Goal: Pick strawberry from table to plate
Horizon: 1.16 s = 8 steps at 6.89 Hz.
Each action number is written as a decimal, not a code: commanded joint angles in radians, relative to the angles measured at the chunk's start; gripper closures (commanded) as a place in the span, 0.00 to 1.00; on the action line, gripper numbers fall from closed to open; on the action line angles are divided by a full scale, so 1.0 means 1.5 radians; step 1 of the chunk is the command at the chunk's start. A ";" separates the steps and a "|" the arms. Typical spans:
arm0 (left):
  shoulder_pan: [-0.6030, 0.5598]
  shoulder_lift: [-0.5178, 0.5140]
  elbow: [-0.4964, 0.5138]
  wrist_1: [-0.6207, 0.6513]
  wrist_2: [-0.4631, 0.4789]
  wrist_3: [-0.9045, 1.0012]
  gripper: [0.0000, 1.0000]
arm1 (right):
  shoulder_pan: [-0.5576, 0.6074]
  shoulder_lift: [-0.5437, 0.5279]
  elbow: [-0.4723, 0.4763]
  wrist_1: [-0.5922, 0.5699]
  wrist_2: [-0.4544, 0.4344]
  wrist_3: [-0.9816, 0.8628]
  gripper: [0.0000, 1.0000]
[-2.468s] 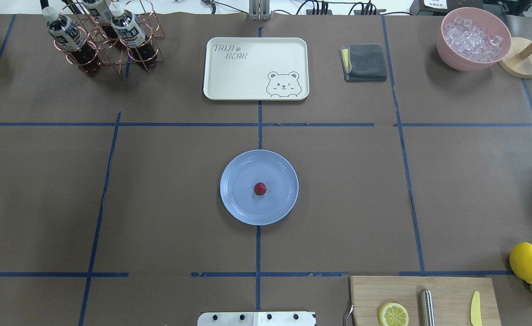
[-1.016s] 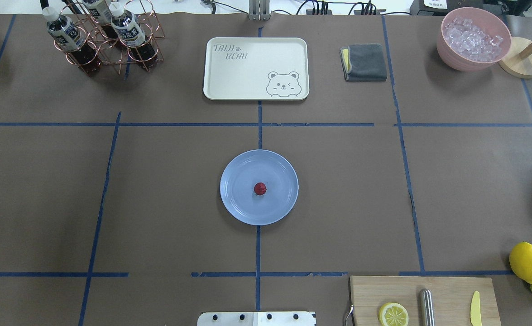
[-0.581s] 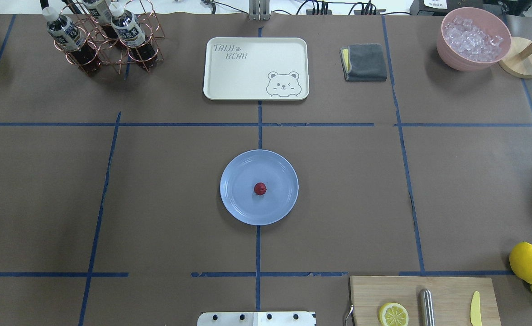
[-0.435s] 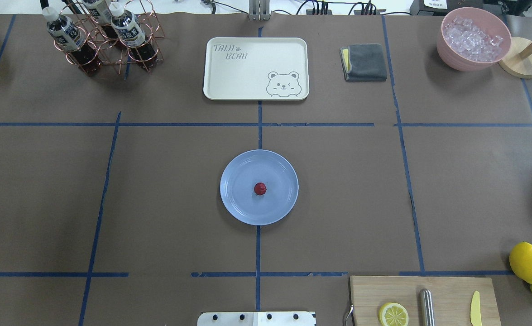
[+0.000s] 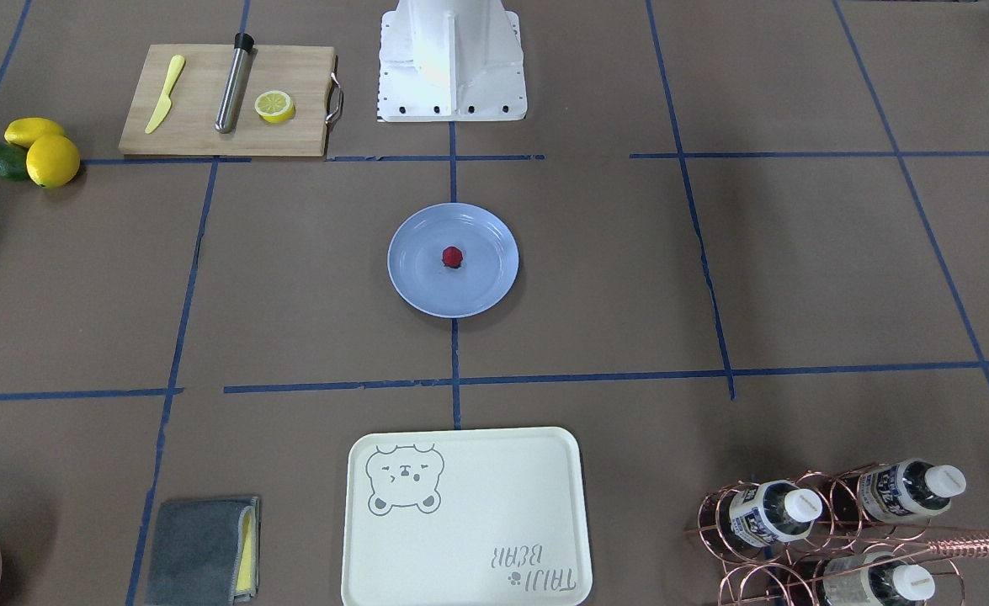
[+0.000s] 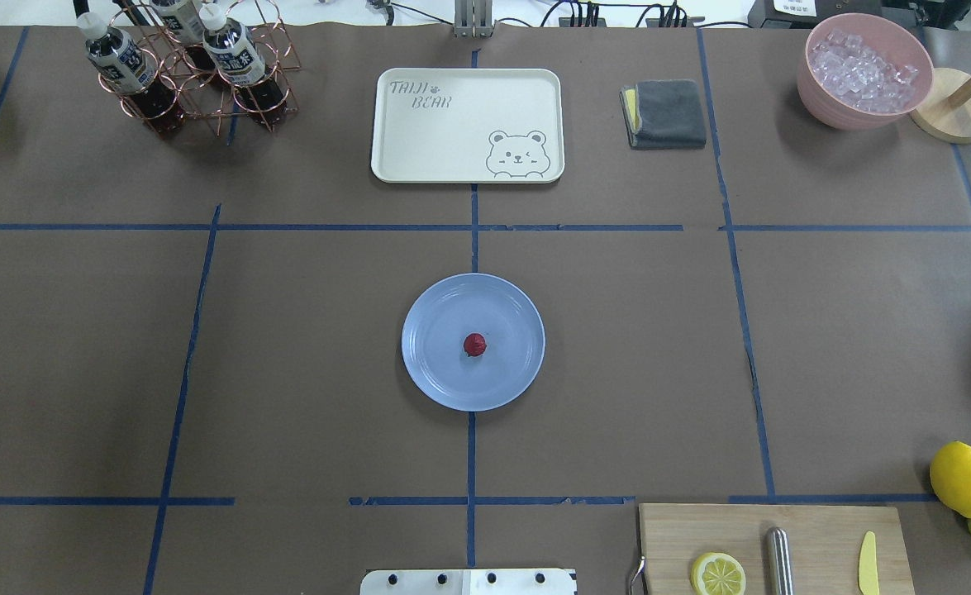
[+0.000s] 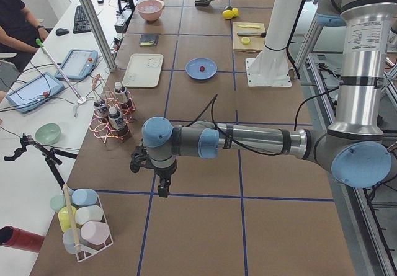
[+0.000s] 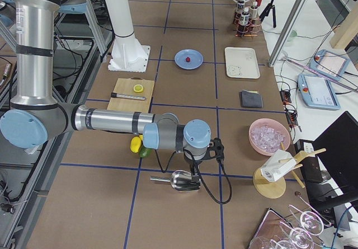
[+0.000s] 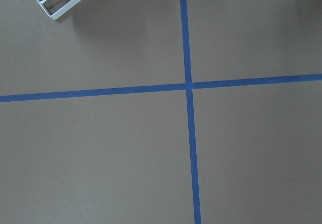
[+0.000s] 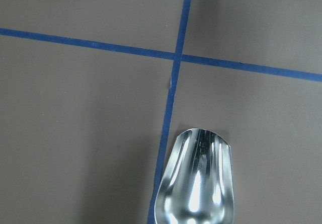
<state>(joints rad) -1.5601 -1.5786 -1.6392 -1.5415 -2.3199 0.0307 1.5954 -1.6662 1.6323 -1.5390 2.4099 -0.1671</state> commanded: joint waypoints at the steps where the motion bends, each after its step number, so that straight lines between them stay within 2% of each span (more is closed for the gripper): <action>1: 0.000 0.000 0.000 0.000 0.000 0.000 0.00 | 0.000 0.000 0.000 0.001 0.000 0.000 0.00; 8: 0.000 0.000 -0.003 0.000 0.000 -0.001 0.00 | 0.000 0.010 0.000 0.000 0.000 0.001 0.00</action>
<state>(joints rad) -1.5601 -1.5797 -1.6436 -1.5417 -2.3194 0.0304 1.5953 -1.6527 1.6316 -1.5385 2.4099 -0.1657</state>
